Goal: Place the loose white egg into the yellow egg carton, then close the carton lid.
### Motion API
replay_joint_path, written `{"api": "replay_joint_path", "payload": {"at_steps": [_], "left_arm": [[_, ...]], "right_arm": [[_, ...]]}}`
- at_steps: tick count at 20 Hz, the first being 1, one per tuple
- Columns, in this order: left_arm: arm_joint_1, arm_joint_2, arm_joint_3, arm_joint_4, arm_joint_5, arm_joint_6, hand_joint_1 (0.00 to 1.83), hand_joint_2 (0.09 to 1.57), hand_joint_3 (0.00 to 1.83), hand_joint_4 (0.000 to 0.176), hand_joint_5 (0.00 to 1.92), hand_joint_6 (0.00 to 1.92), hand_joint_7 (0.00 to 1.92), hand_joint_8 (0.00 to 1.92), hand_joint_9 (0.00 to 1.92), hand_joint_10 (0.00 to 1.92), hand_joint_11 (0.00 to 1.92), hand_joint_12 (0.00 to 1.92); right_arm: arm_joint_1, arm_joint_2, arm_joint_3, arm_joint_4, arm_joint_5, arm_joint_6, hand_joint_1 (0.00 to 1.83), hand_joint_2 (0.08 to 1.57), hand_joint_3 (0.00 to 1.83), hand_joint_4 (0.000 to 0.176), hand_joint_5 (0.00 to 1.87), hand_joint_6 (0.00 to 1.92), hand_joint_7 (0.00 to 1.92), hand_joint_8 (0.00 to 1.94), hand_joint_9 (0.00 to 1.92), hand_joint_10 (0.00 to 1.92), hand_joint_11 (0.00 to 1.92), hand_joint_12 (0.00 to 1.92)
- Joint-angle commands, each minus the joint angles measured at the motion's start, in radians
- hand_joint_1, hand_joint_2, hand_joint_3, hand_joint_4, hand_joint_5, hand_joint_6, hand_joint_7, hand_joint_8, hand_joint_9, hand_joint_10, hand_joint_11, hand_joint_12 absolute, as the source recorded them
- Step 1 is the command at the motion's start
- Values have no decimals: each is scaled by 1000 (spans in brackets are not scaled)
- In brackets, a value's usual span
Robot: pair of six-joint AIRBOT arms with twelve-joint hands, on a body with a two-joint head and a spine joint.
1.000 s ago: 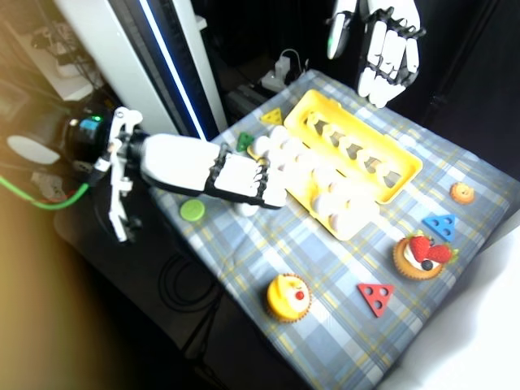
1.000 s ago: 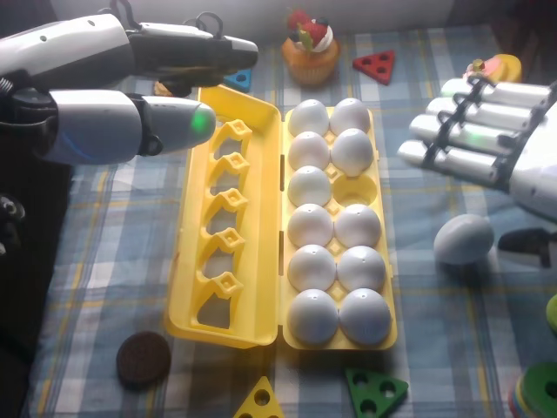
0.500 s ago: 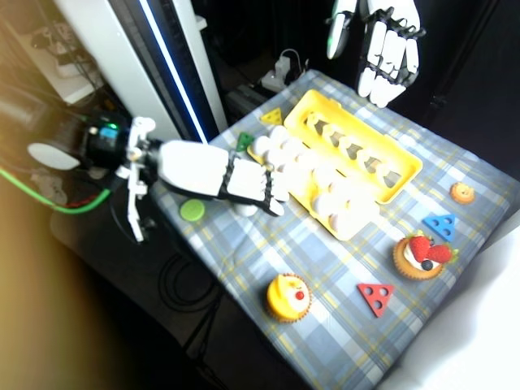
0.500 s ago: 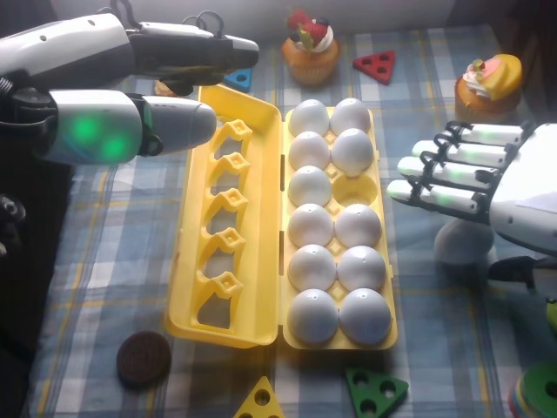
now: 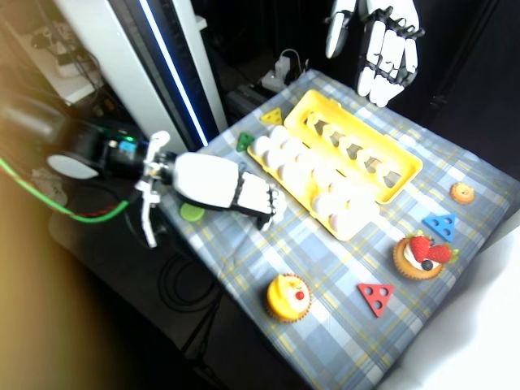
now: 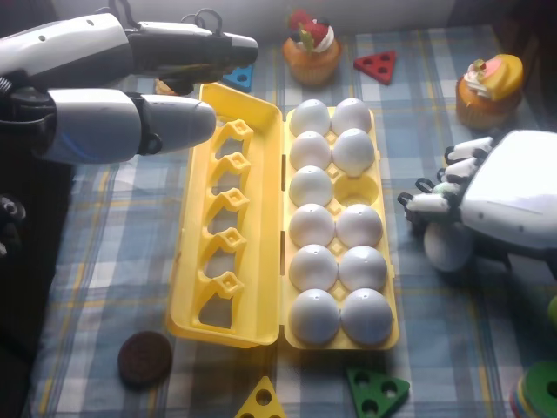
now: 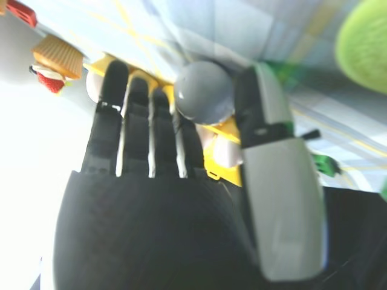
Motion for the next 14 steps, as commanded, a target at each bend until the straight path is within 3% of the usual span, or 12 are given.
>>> {"api": "replay_joint_path", "payload": {"at_steps": [1, 2, 4, 5, 8, 9, 12, 13, 14], "left_arm": [[-6, 3, -1, -37, -105, -5, 312, 1490, 0, 0, 270, 4, 272, 6, 332, 16, 0, 1195], [-3, 3, -1, -41, -107, -2, 346, 1486, 0, 0, 270, 4, 279, 6, 342, 18, 0, 1217], [-2, 3, -1, -42, -108, -1, 245, 1505, 4, 13, 225, 3, 240, 3, 302, 3, 0, 1109], [-3, 3, -1, -42, -109, -1, 267, 1499, 0, 1, 260, 14, 271, 11, 328, 13, 0, 1206], [0, 4, -1, -45, -108, 1, 250, 1503, 2, 9, 257, 9, 266, 5, 314, 7, 0, 1191], [1, 4, -1, -46, -108, 1, 344, 1488, 0, 0, 290, 18, 299, 13, 352, 22, 0, 1269], [1, 4, -1, -47, -108, 1, 331, 1491, 0, 0, 291, 15, 298, 9, 353, 21, 0, 1248], [2, 4, -1, -47, -106, 1, 306, 1492, 0, 0, 286, 9, 291, 4, 355, 19, 0, 1237], [2, 4, -1, -47, -105, 1, 306, 1492, 0, 0, 286, 9, 291, 4, 355, 19, 0, 1237]], "right_arm": [[0, 0, 14, 6, 20, -2, 1240, 1196, 0, 0, 725, 1197, 943, 1277, 944, 1316, 804, 1667], [0, 0, 18, 6, 26, -2, 1232, 1206, 2, 0, 713, 1201, 920, 1335, 947, 1365, 844, 1700], [3, 12, 15, 6, 54, -2, 1217, 1233, 5, 0, 660, 1269, 876, 1435, 1027, 1496, 994, 1732], [9, 24, 9, 6, 72, -2, 1198, 1268, 3, 0, 622, 1302, 812, 1554, 951, 1636, 909, 1849], [33, 52, -5, 6, 120, -2, 1199, 1259, 0, 0, 626, 1331, 840, 1485, 972, 1538, 941, 1810], [48, 58, -8, 2, 132, -2, 1221, 1232, 0, 0, 653, 1301, 903, 1370, 1084, 1362, 1022, 1689], [90, 56, -5, -18, 137, -2, 1206, 1245, 2, 0, 620, 1354, 883, 1404, 1067, 1418, 997, 1726], [105, 47, 0, -28, 137, -2, 1203, 1256, 5, 0, 620, 1323, 846, 1503, 1095, 1572, 1093, 1760], [117, 38, 5, -35, 137, -2, 1203, 1256, 5, 0, 620, 1323, 846, 1503, 1095, 1572, 1093, 1760]]}}
